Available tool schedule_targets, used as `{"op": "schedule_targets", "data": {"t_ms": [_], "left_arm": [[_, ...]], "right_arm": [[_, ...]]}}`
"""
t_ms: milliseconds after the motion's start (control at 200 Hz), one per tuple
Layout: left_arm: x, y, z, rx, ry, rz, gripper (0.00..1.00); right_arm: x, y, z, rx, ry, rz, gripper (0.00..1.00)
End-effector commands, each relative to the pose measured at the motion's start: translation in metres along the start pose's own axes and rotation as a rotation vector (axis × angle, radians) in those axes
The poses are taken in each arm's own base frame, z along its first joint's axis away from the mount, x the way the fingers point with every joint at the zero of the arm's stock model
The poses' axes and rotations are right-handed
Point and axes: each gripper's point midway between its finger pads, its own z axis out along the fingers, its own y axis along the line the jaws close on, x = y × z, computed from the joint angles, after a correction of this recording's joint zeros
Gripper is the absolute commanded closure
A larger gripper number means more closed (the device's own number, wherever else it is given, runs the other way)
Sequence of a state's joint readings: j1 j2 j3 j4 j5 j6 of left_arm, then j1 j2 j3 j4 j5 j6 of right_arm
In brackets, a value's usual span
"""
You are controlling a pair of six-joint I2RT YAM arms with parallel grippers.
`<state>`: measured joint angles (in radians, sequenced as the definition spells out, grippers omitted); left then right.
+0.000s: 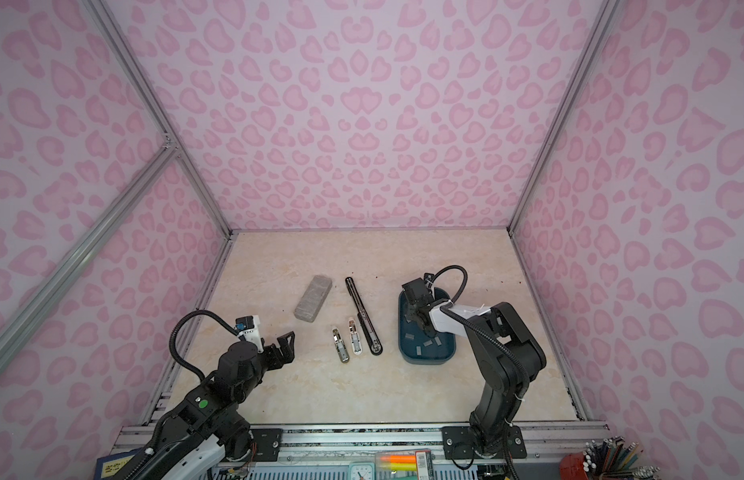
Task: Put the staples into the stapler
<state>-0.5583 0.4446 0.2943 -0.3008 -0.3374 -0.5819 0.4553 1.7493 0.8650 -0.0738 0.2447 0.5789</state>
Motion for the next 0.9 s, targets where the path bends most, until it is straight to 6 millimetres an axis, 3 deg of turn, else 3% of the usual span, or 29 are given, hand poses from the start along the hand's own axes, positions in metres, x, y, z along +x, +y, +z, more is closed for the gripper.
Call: {"op": "schedule_targets", "data": {"t_ms": [0, 340, 590, 895], "left_arm": [[-0.001, -0.002, 0.000, 0.011, -0.008, -0.007, 0.02], [-0.002, -0.002, -0.001, 0.014, -0.012, -0.009, 0.02], [-0.002, -0.002, -0.001, 0.014, -0.013, -0.009, 0.02], [-0.003, -0.001, -0.001, 0.010, -0.018, -0.008, 0.03]], "right_arm": [[0.023, -0.011, 0.000, 0.031, 0.086, -0.038, 0.71], [0.026, -0.011, 0.002, 0.030, 0.093, -0.038, 0.85], [0.025, -0.010, 0.001, 0.025, 0.088, -0.033, 0.89], [0.008, -0.002, -0.036, -0.035, -0.006, -0.026, 0.93]]}}
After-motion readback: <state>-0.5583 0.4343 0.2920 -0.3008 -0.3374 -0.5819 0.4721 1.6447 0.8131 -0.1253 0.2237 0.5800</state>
